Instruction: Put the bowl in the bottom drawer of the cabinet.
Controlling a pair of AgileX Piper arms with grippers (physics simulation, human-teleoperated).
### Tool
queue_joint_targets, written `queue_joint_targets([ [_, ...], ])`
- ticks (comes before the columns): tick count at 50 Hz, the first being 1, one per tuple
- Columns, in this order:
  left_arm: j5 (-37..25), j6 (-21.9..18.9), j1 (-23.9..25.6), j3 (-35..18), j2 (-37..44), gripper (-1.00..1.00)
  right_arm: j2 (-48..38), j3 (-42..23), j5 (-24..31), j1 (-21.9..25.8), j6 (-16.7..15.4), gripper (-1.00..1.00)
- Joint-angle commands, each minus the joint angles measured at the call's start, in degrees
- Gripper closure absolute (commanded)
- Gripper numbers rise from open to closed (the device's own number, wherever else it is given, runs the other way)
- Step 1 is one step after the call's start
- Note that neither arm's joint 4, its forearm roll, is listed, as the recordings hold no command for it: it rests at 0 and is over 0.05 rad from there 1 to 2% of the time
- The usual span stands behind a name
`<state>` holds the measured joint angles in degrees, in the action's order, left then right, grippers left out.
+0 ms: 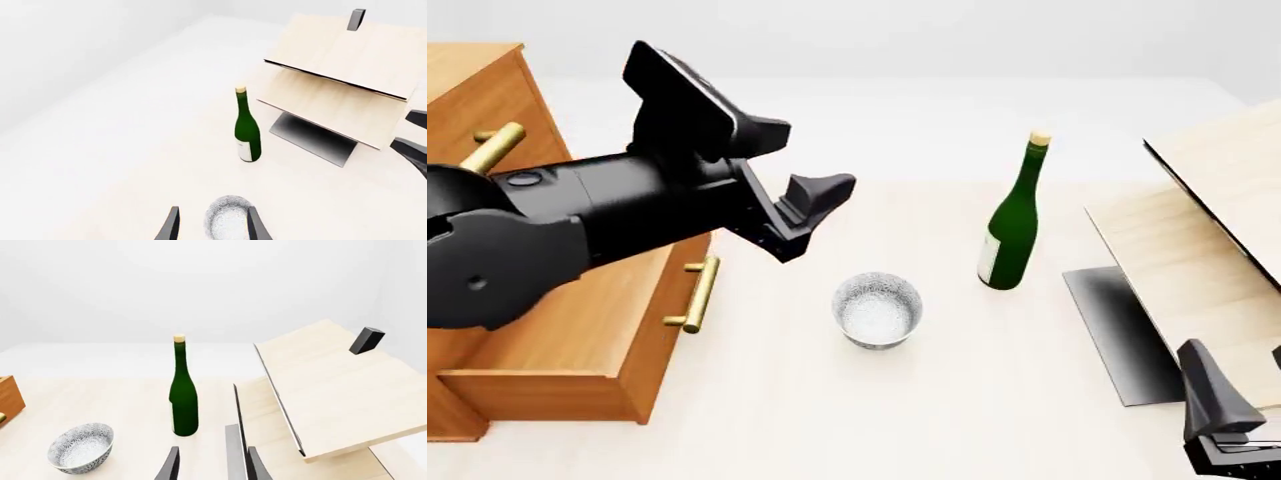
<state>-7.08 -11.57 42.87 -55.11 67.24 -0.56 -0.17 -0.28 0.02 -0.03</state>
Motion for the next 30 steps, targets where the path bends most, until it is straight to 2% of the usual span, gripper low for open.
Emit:
queue_joint_targets([
  [1,-6.0,3.8,2.9,-7.8,6.8,-1.00,0.0,0.0,0.0,0.0,0.0,-1.00],
  [5,-8.1,5.2,3.1,-9.2,8.2,-1.00,0.0,0.0,0.0,0.0,0.0,-1.00],
  [7,-8.9,8.0,2.6,-9.9,8.6,-1.00,0.0,0.0,0.0,0.0,0.0,-1.00],
  [9,-9.3,6.6,2.5,-10.2,8.3,-1.00,0.0,0.0,0.0,0.0,0.0,-1.00],
  [10,-9.5,9.0,2.1,-10.4,8.0,-1.00,0.0,0.0,0.0,0.0,0.0,-1.00],
  [12,-10.4,6.7,2.2,-10.6,8.8,-1.00,0.0,0.0,0.0,0.0,0.0,-1.00],
  [14,-11.2,8.8,2.8,-11.2,9.5,-1.00,0.0,0.0,0.0,0.0,0.0,-1.00],
  [19,-12.5,9.2,3.2,-12.6,11.6,-1.00,0.0,0.0,0.0,0.0,0.0,-1.00],
  [23,-13.9,11.1,4.0,-14.1,14.3,-1.00,0.0,0.0,0.0,0.0,0.0,-1.00],
  [30,-14.6,10.8,3.9,-15.3,17.7,-1.00,0.0,0.0,0.0,0.0,0.0,-1.00],
])
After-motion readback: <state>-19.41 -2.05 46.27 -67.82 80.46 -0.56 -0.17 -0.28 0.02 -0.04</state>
